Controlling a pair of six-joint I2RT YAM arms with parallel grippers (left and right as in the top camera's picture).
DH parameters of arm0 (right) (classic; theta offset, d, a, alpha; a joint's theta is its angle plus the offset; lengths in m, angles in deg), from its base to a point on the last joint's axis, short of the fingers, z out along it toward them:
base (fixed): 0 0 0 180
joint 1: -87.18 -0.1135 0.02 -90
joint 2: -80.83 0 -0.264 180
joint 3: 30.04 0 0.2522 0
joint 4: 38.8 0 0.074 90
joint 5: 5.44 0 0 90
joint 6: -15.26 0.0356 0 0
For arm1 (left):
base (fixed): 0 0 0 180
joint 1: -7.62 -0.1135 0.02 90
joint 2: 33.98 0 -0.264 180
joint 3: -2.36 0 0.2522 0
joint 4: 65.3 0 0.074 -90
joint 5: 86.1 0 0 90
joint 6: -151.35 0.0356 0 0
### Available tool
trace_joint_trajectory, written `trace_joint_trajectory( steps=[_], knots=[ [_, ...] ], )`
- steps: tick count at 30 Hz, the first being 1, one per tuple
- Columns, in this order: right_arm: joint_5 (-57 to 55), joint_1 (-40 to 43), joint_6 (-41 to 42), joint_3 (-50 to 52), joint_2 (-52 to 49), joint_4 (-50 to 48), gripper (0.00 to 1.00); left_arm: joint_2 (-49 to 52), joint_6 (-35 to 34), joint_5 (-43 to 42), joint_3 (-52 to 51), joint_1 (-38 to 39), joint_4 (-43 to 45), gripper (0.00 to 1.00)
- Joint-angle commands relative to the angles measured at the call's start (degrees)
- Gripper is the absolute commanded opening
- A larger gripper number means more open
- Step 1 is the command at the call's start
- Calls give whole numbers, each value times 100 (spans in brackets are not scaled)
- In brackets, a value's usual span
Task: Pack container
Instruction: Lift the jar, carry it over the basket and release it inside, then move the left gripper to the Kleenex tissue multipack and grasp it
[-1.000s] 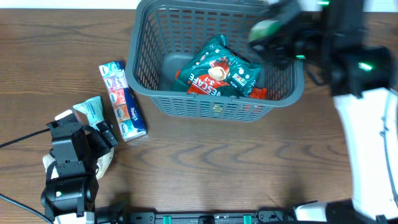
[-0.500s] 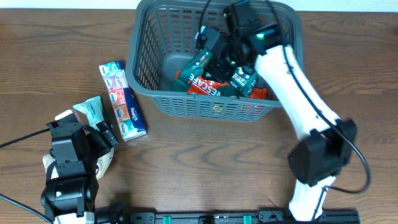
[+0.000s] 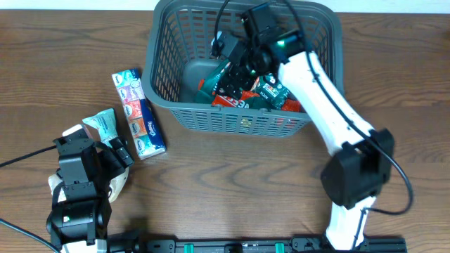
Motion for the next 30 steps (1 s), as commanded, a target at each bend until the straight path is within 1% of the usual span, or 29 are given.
trace_joint_trajectory(
  steps=[1,3,6,8,10,13,16,20,23,26,30],
  knots=[
    [192,352,396,-212,964,-264,99,-11,-9,28,122,-24,13,99],
    [-173,708,1121,-212,1351,-538,99,-11,-11,28,122,-24,35,99],
    [-1517,1392,2632,-212,1834,-667,99,-11,-9,-55,122,-24,70,99],
    [-2218,1871,3283,-212,2041,-498,99,-11,-9,-214,131,-24,92,99],
    [-2483,2472,3687,-212,2188,-186,99,-9,-11,-411,225,-24,22,99],
    [-2461,3239,4041,-208,2208,389,99,48,-164,-446,804,-17,-544,99],
    [-2435,3827,4221,-140,2090,964,99,363,-343,-420,1871,-20,-1499,99],
    [-2435,4293,4218,7,1775,1469,99,1235,-361,-358,3386,-20,-2634,99],
    [-2435,4415,4216,175,1486,1526,99,2133,-474,-363,4306,-20,-3320,99],
    [-2433,4422,4216,352,1209,1440,99,2911,-553,-468,4747,-17,-3593,99],
    [-2339,4419,4172,444,798,1445,99,3783,-621,-518,4819,24,-3432,99]
  ],
)
